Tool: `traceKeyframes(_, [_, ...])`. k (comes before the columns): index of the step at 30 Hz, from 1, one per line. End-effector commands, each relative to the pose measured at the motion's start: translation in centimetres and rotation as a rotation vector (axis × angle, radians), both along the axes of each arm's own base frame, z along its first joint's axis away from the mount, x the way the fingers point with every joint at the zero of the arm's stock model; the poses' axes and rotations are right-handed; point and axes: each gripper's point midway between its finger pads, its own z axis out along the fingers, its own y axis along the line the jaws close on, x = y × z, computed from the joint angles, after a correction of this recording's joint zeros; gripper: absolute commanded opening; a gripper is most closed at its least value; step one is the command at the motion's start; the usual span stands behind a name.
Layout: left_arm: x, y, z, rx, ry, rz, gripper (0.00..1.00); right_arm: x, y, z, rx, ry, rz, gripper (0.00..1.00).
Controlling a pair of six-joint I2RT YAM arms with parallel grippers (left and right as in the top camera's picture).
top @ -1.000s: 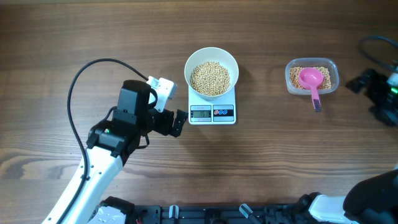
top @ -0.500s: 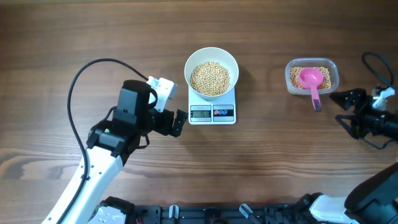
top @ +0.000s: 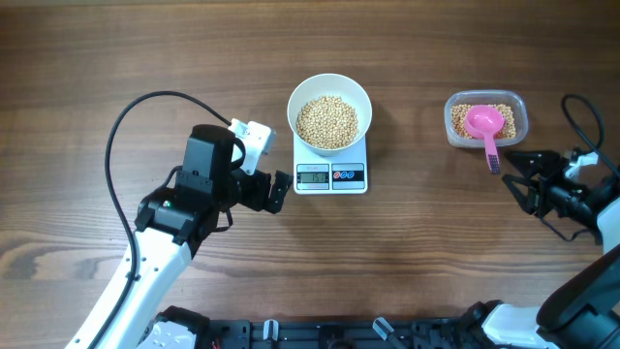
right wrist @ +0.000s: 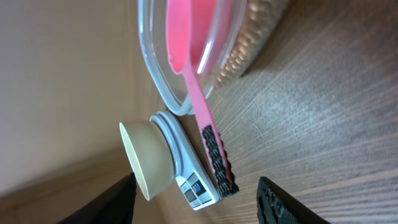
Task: Scoop item into bowl and weigh 150g on scale
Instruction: 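Close the right gripper on the pink scoop handle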
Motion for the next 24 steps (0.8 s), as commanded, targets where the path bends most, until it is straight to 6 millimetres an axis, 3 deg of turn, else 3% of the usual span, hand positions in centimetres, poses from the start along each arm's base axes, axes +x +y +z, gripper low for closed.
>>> traceKeyframes(1, [0.0,0.0,-0.3,0.004,0.008,0.004,1.00,-0.7,0.9,-1.0,0.064,0.048,-0.019,0.60])
traceKeyframes(6, [0.0,0.0,-0.3,0.004,0.008,0.004,1.00,-0.9,0.8,-2.0,0.065,0.077,-0.048,0.59])
traceKeyframes(14, [0.0,0.0,-0.3,0.004,0.008,0.004,1.00,1.1,-0.8,-1.5,0.034,0.022,-0.108,0.57])
traceKeyframes(24, [0.0,0.0,-0.3,0.004,0.008,0.004,1.00,2.0,1.7,-2.4,0.006,0.065,-0.055,0.57])
